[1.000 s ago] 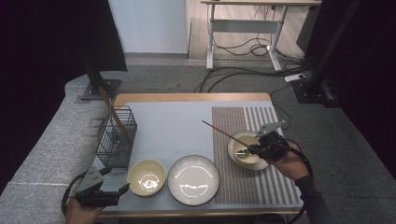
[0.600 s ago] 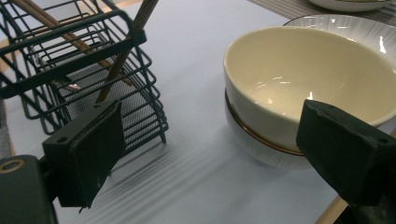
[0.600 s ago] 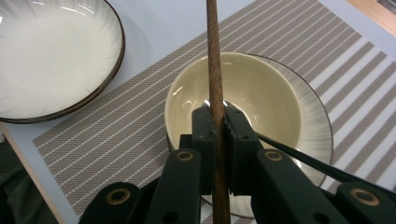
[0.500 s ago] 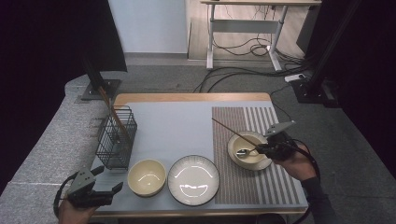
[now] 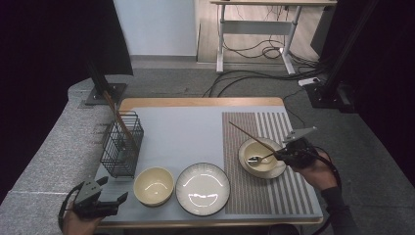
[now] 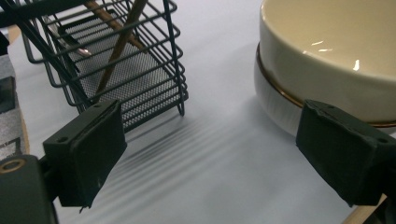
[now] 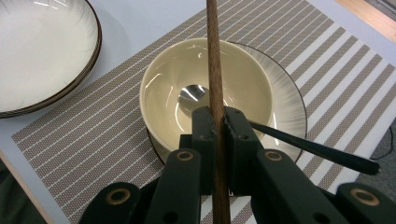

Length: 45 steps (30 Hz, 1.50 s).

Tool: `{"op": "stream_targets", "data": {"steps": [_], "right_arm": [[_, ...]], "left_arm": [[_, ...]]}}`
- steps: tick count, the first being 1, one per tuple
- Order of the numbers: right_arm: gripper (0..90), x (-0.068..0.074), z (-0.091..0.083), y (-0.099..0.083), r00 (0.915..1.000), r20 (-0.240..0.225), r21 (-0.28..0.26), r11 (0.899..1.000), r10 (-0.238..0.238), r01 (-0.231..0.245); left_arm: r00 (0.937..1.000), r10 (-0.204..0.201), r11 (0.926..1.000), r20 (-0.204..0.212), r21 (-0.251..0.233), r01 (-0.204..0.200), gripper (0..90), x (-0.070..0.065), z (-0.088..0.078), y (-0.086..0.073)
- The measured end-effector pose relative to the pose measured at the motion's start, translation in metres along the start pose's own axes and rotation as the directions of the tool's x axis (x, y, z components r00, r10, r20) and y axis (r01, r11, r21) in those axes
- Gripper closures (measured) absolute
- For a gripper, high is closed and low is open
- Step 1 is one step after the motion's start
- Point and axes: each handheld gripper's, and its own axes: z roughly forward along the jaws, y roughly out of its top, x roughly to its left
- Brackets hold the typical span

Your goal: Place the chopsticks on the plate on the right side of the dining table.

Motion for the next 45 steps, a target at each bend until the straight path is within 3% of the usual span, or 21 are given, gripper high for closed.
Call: {"op": "stream_targets", "data": {"steps": [17, 29, 32, 36, 45], "right_arm": [[84.2, -0.011, -0.009, -0.011, 0.9987, 0.037, -0.003, 0.999, 0.034, -0.034], [84.2, -0.017, -0.015, -0.019, 0.9971, 0.053, -0.007, 0.998, 0.055, -0.055], [84.2, -0.018, -0.015, -0.021, 0.997, 0.052, -0.007, 0.998, 0.057, -0.057], [84.2, -0.019, -0.016, -0.022, 0.9963, 0.058, -0.006, 0.998, 0.064, -0.064], [84.2, -0.023, -0.022, -0.027, 0.9941, 0.074, -0.017, 0.997, 0.079, -0.078]], "left_arm": [[0.9999, 0.002, 0.9981, -0.011, 0.062, -0.001, 8.2, -0.001, 0.031, -0.023], [1.0, 0.007, 0.9906, -0.005, 0.137, -0.006, 8.2, -0.001, 0.049, -0.033], [1.0, -0.004, 0.9904, 0.0, 0.138, 0.004, 8.4, 0.0, 0.049, -0.033], [0.9978, -0.063, 0.9888, 0.021, 0.137, 0.059, 8.4, 0.004, 0.05, -0.036], [0.9972, -0.073, 0.991, 0.015, 0.114, 0.07, 8.5, 0.003, 0.05, -0.039]]}}
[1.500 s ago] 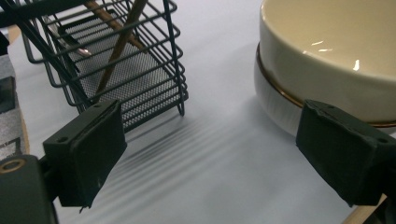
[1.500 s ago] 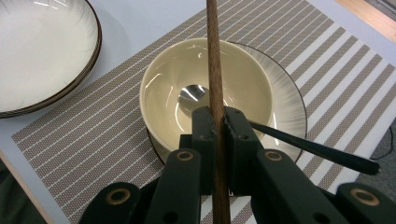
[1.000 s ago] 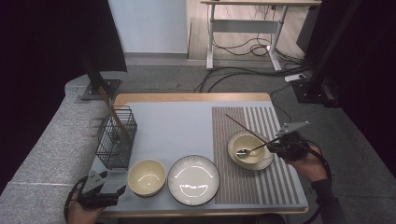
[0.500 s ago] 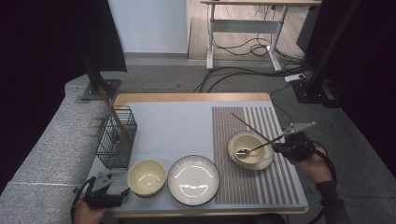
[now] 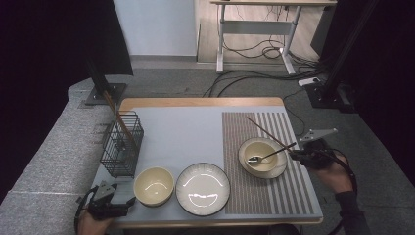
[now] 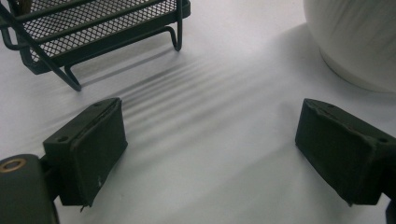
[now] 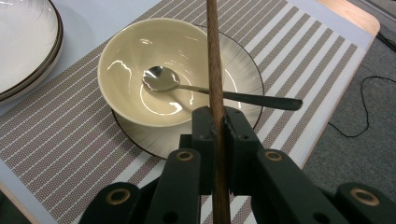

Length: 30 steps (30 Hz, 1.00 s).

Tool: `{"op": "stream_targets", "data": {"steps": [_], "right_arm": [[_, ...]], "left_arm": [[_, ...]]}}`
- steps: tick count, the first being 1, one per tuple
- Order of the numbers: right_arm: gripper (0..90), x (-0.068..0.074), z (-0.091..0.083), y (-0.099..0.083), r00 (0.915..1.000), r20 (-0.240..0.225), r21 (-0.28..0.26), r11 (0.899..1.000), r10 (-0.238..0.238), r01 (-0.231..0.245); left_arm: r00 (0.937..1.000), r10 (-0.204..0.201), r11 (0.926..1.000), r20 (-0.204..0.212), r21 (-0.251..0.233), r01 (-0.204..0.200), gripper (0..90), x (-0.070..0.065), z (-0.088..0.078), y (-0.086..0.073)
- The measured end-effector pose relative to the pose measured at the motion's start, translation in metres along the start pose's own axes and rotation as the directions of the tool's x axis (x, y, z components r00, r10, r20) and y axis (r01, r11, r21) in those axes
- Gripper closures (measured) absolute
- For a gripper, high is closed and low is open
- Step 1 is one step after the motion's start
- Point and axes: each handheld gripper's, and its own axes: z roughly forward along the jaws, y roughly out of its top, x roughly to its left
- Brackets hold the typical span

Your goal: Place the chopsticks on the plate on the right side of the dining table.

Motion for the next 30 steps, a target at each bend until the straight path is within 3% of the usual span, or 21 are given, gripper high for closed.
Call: {"op": "stream_targets", "data": {"steps": [16, 30], "right_arm": [[84.2, -0.017, -0.014, -0.016, 0.9967, 0.052, -0.003, 0.998, 0.061, -0.061], [84.2, -0.039, -0.012, -0.037, 0.9828, 0.106, 0.007, 0.988, 0.151, -0.153]], "left_arm": [[0.9999, -0.011, 0.9995, -0.008, -0.031, 0.01, 8.8, -0.001, 0.0, -0.004], [0.9999, -0.01, 0.9994, -0.008, -0.032, 0.01, 8.8, -0.001, 0.0, -0.004]]}}
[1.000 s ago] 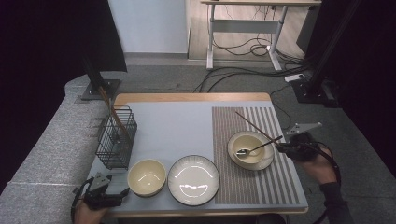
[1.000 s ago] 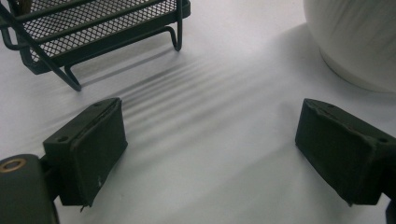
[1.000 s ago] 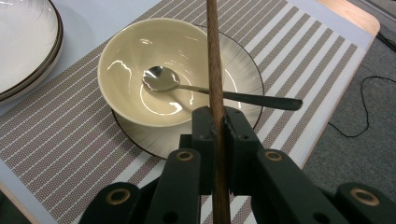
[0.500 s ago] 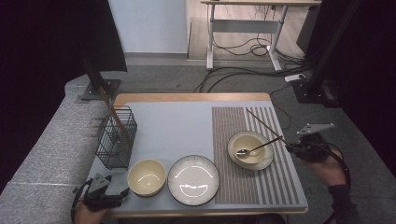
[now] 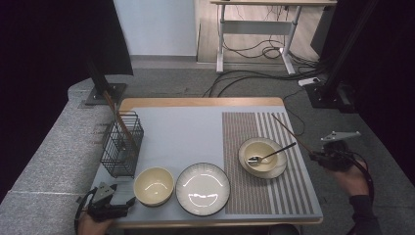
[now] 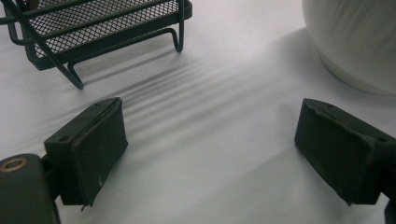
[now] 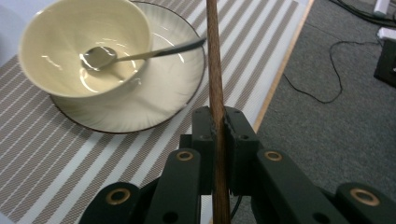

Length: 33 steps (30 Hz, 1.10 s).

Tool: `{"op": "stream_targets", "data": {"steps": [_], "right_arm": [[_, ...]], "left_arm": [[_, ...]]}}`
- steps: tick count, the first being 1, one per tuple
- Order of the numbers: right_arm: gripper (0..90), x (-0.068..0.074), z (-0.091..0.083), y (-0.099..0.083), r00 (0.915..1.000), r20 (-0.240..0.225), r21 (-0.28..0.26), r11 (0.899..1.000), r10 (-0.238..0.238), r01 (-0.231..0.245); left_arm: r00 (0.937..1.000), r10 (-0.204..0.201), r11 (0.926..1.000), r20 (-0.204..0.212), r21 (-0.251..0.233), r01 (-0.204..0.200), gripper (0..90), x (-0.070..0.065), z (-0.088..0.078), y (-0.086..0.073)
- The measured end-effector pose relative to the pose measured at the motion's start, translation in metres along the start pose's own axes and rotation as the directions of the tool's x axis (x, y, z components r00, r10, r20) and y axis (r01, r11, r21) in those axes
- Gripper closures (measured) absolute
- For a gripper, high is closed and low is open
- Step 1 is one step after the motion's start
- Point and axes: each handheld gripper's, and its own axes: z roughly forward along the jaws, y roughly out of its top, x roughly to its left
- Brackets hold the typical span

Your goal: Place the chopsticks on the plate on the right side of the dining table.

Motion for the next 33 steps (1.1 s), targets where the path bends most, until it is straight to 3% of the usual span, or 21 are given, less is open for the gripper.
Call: {"op": "stream_targets", "data": {"steps": [15, 26, 33], "right_arm": [[84.2, -0.013, 0.017, -0.018, 0.998, 0.024, 0.036, 0.998, 0.058, -0.059], [84.2, -0.01, 0.036, -0.026, 0.9975, 0.004, 0.06, 0.996, 0.071, -0.071], [84.2, -0.001, 0.048, -0.028, 0.998, -0.023, 0.069, 0.996, 0.059, -0.057]], "left_arm": [[1.0, 0.0, 1.0, 0.0, 0.0, 0.0, 8.8, 0.0, 0.0, 0.0], [1.0, 0.0, 1.0, 0.0, 0.0, 0.0, 8.8, 0.0, 0.0, 0.0], [1.0, 0.0, 1.0, 0.0, -0.001, 0.0, 8.8, 0.0, 0.0, 0.0]]}}
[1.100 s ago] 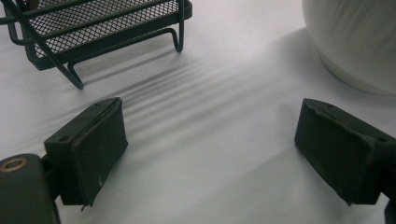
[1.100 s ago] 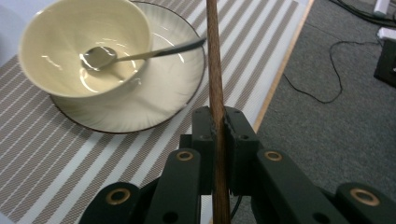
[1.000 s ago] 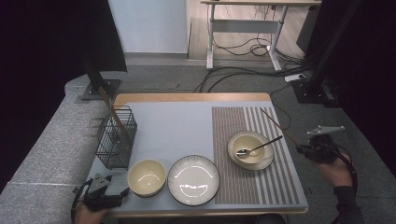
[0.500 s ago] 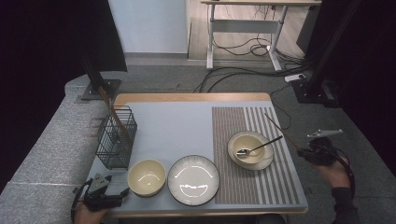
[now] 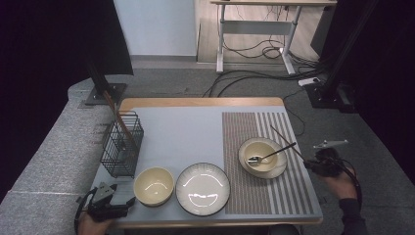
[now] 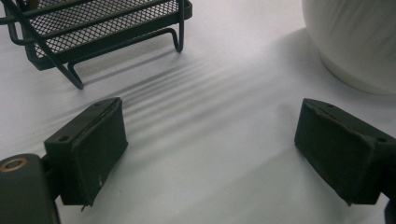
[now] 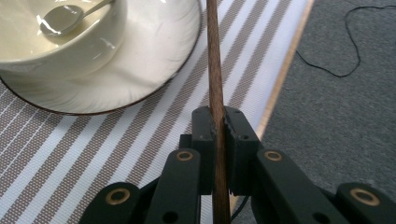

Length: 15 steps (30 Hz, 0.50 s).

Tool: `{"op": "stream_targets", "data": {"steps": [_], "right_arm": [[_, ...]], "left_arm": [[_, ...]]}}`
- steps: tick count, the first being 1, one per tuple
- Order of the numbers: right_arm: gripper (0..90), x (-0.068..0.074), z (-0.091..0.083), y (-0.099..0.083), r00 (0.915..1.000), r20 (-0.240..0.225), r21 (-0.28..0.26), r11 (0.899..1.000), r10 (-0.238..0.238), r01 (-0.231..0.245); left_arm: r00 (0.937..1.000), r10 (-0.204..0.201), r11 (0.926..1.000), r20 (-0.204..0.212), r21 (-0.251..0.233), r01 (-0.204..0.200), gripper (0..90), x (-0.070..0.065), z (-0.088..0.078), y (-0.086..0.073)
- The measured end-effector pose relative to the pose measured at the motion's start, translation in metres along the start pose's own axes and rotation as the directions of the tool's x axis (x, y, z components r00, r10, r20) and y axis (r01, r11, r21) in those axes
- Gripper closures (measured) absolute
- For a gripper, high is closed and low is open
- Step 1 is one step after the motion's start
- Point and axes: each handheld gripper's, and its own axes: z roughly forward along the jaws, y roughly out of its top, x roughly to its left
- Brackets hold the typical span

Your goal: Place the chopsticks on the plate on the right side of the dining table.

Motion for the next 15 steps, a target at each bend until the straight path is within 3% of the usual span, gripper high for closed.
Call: {"op": "stream_targets", "data": {"steps": [15], "right_arm": [[84.1, 0.028, 0.025, 0.006, 0.9959, -0.068, 0.003, 0.998, -0.06, 0.06]], "left_arm": [[1.0, 0.0, 1.0, 0.0, -0.001, 0.0, 8.8, 0.0, 0.0, 0.0]]}}
